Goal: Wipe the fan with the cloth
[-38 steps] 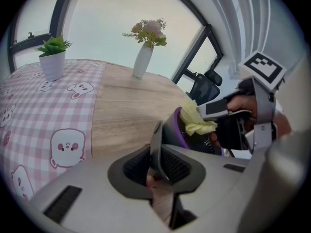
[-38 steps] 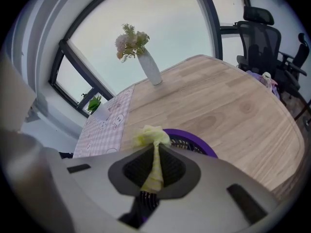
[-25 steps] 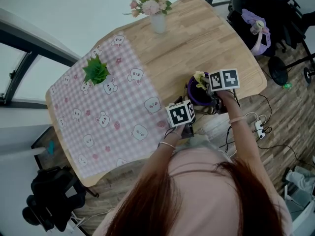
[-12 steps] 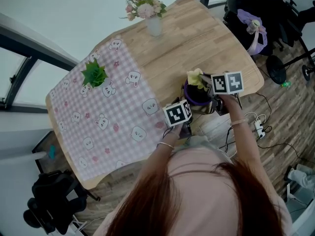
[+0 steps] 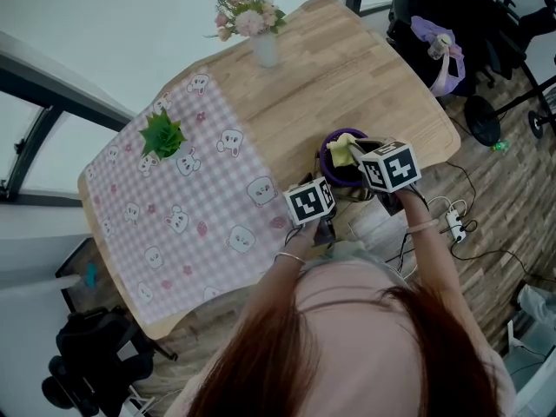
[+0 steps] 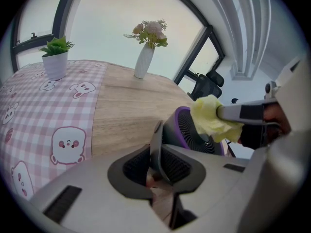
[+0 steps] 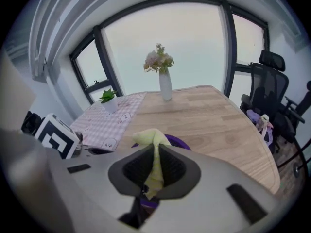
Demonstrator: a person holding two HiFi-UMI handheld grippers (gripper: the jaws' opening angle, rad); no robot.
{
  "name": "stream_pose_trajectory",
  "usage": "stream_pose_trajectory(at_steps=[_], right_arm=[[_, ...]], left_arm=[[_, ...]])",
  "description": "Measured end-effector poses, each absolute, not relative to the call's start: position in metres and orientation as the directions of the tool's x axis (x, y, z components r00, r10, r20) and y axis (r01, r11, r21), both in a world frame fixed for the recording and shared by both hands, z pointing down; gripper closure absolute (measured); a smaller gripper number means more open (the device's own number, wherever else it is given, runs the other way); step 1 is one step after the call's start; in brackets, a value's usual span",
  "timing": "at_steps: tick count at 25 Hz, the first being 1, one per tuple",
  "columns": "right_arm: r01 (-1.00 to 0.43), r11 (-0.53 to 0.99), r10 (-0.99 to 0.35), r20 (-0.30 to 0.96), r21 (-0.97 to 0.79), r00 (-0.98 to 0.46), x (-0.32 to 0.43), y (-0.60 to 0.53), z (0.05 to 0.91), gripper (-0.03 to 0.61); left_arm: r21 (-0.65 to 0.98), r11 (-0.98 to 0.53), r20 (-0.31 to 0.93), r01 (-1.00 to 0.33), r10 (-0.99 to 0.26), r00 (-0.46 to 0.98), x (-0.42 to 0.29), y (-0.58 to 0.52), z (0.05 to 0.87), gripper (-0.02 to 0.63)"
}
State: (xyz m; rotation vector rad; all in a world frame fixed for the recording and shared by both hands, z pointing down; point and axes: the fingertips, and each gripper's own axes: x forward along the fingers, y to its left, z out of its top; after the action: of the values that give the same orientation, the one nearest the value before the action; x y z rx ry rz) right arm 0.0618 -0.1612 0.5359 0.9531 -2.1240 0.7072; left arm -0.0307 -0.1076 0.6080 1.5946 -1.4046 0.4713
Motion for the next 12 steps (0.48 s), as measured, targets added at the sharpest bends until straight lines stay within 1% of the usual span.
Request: stream_pose_trajectory(at_steps=[7,12], right_arm=[[-0.763,0.635,-0.36,0.827,-0.122,-0.431,0.052,-0.144,0.563,0.552],[-0.77,0.632,-0.353,0.851,-0.089,-0.389,0.055,-0.146,0.575,0.552]], left_arm=[[0.392,0.082,0.778,-0.916,-0.562,0.283,-0.031,-0.108,0.607,0.551],[0.397,0.08,0.777,-0.915,-0.56,0.288,-0.03,-0.109,0.607,0.549]])
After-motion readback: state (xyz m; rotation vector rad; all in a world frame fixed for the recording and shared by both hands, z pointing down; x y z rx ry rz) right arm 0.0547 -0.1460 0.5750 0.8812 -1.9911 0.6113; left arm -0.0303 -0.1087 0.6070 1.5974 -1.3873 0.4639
